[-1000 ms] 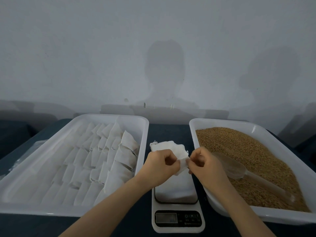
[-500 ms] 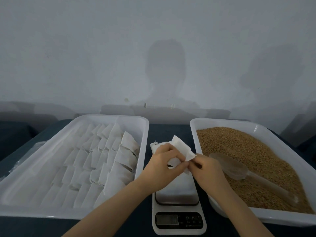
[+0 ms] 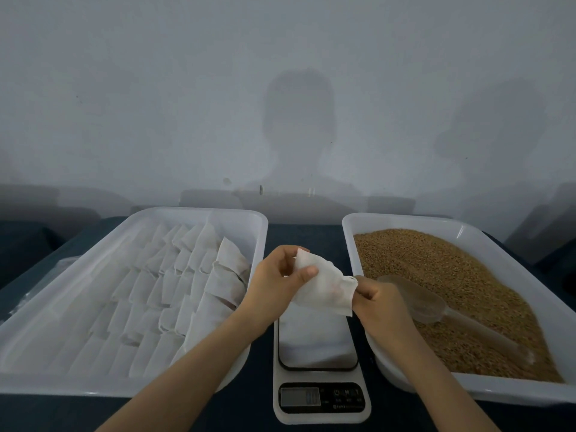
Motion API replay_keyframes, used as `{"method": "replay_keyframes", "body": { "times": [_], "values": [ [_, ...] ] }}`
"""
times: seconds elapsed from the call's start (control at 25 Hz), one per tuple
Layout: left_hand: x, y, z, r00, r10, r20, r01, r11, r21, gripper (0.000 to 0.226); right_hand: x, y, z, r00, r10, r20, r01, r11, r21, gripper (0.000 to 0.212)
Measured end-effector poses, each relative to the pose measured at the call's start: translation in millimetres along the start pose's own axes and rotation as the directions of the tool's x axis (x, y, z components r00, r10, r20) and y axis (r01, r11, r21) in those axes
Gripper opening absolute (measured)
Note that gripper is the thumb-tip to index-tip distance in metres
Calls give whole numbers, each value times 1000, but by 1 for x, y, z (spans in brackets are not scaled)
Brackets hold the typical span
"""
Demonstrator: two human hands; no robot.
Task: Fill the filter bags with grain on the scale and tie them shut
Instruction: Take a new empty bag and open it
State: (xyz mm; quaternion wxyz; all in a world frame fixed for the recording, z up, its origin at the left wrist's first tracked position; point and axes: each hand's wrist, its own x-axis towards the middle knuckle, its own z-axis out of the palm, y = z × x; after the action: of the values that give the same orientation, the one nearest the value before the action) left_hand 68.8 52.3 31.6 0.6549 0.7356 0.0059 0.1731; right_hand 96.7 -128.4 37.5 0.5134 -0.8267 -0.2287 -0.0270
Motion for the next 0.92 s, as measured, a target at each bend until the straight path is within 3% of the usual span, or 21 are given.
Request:
{"method": "replay_keyframes", "body": {
  "times": [0.12, 0.2, 0.28, 0.32, 0.44, 0.56, 0.64, 0.72, 0.84, 0.92],
  "values": [
    [1, 0, 0, 992, -17, -125, 24, 998, 53, 25, 0, -1, 0, 1000, 8, -3, -7, 1000, 20, 29],
    [-2, -1, -1, 979, 174, -105, -134, 942, 308, 55, 0, 1, 0, 1000, 15, 0, -15, 1000, 27, 25],
    [-7, -4, 1, 910, 389, 140, -396, 723, 566, 92, -1, 0, 0, 1000, 9, 28, -10, 999, 41, 20],
    [-9, -5, 5, 865, 429, 261, -488, 596, 637, 98, -2, -1, 0, 999, 1, 44, -3, 999, 47, 19],
    [-11, -11, 15, 771, 458, 442, -623, 399, 673, 81, -3, -4, 0, 995, -36, 88, 32, 998, 46, 26],
    [-12, -14, 15, 793, 447, 414, -597, 439, 671, 61, -5, -3, 1, 993, -46, 104, 38, 997, 73, 26],
    [-11, -14, 13, 845, 397, 358, -525, 491, 695, 58, -5, -2, 0, 996, -10, 87, -3, 989, 148, 22],
    [-9, -15, 13, 864, 370, 340, -491, 475, 730, 58, -5, -2, 0, 995, -4, 99, -12, 987, 162, 22],
    [-11, -16, 14, 853, 369, 370, -506, 412, 758, 60, -3, 0, 1, 990, -70, 121, 80, 994, -74, 13],
    [-11, -16, 15, 849, 350, 396, -512, 356, 782, 65, -1, 4, 2, 993, -111, 48, 117, 981, -155, 7]
  ]
}}
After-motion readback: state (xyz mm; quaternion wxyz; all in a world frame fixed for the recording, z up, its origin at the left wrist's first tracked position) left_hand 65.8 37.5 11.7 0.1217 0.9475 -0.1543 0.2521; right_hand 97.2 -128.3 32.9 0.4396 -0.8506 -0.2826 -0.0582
